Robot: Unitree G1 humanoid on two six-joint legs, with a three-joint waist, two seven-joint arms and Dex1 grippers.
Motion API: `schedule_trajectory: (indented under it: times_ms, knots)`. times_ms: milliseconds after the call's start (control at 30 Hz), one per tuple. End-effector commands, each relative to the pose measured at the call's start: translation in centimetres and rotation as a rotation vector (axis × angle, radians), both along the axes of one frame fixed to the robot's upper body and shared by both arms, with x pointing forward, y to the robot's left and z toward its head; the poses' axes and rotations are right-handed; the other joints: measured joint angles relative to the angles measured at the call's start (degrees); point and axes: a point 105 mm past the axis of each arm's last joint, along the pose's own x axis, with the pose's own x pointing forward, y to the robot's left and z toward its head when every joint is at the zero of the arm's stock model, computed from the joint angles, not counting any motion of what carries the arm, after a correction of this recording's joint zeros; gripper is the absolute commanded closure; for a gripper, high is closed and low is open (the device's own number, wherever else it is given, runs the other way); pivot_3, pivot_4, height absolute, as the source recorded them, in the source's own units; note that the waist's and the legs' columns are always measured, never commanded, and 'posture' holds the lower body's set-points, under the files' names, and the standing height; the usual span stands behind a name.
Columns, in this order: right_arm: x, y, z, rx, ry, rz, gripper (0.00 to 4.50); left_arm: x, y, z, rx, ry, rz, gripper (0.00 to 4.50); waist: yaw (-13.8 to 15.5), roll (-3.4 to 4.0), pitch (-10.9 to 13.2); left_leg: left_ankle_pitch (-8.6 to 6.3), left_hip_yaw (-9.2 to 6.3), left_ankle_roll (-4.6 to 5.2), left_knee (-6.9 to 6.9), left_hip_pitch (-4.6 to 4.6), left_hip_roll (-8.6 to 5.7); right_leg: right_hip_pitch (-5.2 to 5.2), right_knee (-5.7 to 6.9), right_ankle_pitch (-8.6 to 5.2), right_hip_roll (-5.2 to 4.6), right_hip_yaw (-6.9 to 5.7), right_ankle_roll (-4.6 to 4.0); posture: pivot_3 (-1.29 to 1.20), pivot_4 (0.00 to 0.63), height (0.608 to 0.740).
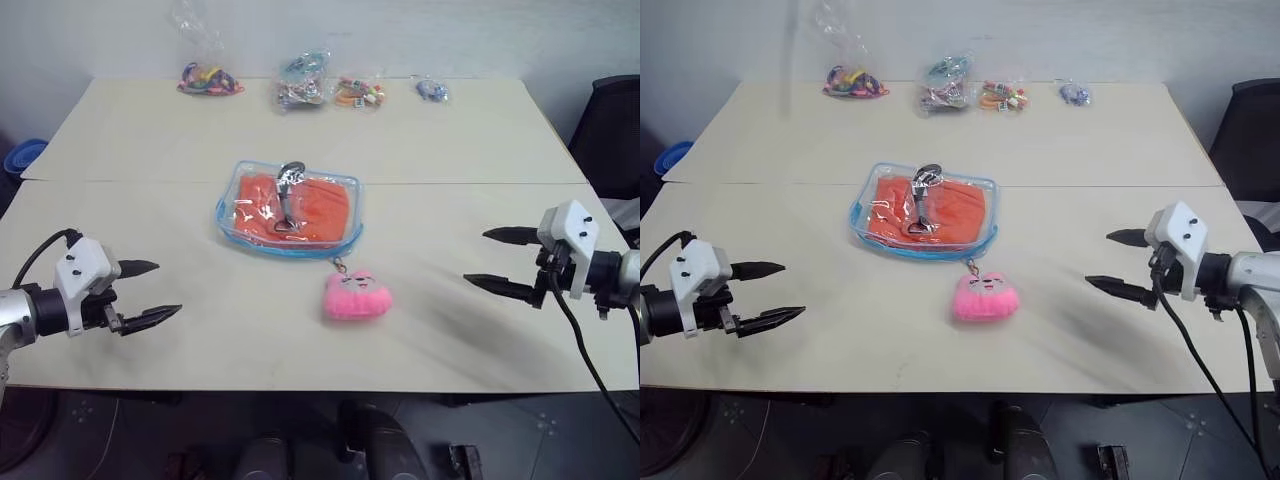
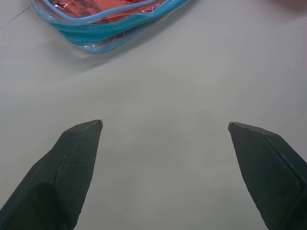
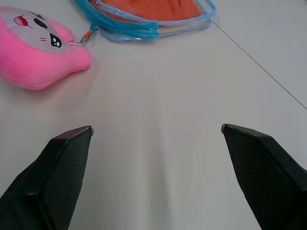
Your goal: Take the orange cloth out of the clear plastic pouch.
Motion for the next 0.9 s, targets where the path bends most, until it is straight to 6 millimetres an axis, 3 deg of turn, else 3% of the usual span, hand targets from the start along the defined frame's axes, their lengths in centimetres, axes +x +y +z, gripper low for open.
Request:
schedule_trajectory:
  times_ms: [33, 367, 633, 900]
  knots:
    - [0.0, -0.1, 1.3, -0.002, -0.063, 0.006, 0.0, -0.1, 0.1, 0.3, 0.017, -0.029, -0.001, 0.03, 0.0, 0.0, 0.0, 0.0, 0.02, 0.0, 0.0, 0.01, 0.0, 0.0, 0.02, 0.0, 0.0, 0.02, 0.0, 0.0, 0.15, 0.74]
    - [0.4, 0.0, 1.1, -0.017, -0.077, 0.008, 0.0, -0.7, 0.3, -0.5, 0.001, 0.006, 0.033, 0.03, -0.2, 0.0, 0.0, 0.01, 0.17, 0.01, 0.02, 0.08, -0.02, 0.0, 0.11, 0.0, 0.0, 0.15, 0.0, 0.0, 0.15, 0.74]
    - [0.3, 0.7, 1.0, 0.0, -0.051, 0.034, 0.0, 0.0, 0.9, -0.2, -0.08, 0.043, 0.136, 0.03, -0.2, 0.0, 0.0, 0.03, 0.2, 0.0, 0.04, 0.08, -0.04, 0.0, 0.21, 0.0, 0.0, 0.21, 0.0, 0.0, 0.15, 0.74]
    - [-0.3, 2.3, 1.6, 0.062, -0.053, 0.077, 0.0, 0.7, -1.4, 1.0, -0.148, -0.001, 0.134, 0.03, -0.6, 0.0, 0.0, 0.05, 0.24, -0.03, 0.05, 0.07, -0.03, 0.0, 0.28, 0.0, 0.0, 0.25, 0.0, 0.0, 0.15, 0.74]
